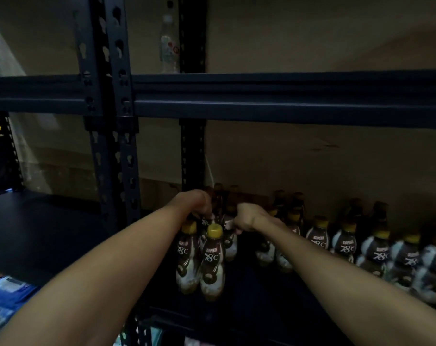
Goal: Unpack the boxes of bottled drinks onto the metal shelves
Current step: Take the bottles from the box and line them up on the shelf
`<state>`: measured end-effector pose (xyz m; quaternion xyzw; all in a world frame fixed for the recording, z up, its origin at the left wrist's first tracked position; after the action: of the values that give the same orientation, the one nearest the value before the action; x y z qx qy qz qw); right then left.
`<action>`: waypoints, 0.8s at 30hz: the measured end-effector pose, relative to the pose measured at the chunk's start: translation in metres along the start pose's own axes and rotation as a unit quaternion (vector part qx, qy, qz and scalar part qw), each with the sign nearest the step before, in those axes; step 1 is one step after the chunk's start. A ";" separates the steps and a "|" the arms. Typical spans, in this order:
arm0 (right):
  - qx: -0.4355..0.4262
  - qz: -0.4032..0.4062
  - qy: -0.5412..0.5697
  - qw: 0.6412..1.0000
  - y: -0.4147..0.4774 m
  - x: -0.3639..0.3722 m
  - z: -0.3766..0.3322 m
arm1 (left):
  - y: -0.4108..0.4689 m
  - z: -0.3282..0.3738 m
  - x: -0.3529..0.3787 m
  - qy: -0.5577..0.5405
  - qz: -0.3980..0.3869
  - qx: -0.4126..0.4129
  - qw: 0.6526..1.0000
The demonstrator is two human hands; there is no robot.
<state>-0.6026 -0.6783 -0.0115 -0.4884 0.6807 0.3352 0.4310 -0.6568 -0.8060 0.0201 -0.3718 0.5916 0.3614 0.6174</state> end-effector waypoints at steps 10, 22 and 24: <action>0.010 0.008 0.062 0.998 -0.001 0.007 -0.005 | 0.006 -0.015 0.002 0.011 0.035 0.003 0.999; -0.014 0.038 0.018 0.999 -0.015 0.006 -0.013 | 0.001 -0.021 0.002 -0.071 0.048 -0.009 0.996; -0.019 0.050 0.015 0.998 -0.019 0.004 -0.012 | -0.006 -0.021 -0.003 -0.125 0.056 -0.016 0.990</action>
<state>-0.5885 -0.6955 -0.0111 -0.4670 0.7042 0.3620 0.3937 -0.6611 -0.8270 0.0225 -0.2998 0.5236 0.4481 0.6597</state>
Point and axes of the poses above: each hand's wrist, its own y-axis towards the middle knuckle, its own x-axis out of the palm, z = x × y, the point moved 5 cm from there along y, towards the middle knuckle, and after that the axes turned 10 degrees about z, right-handed, at the moved point
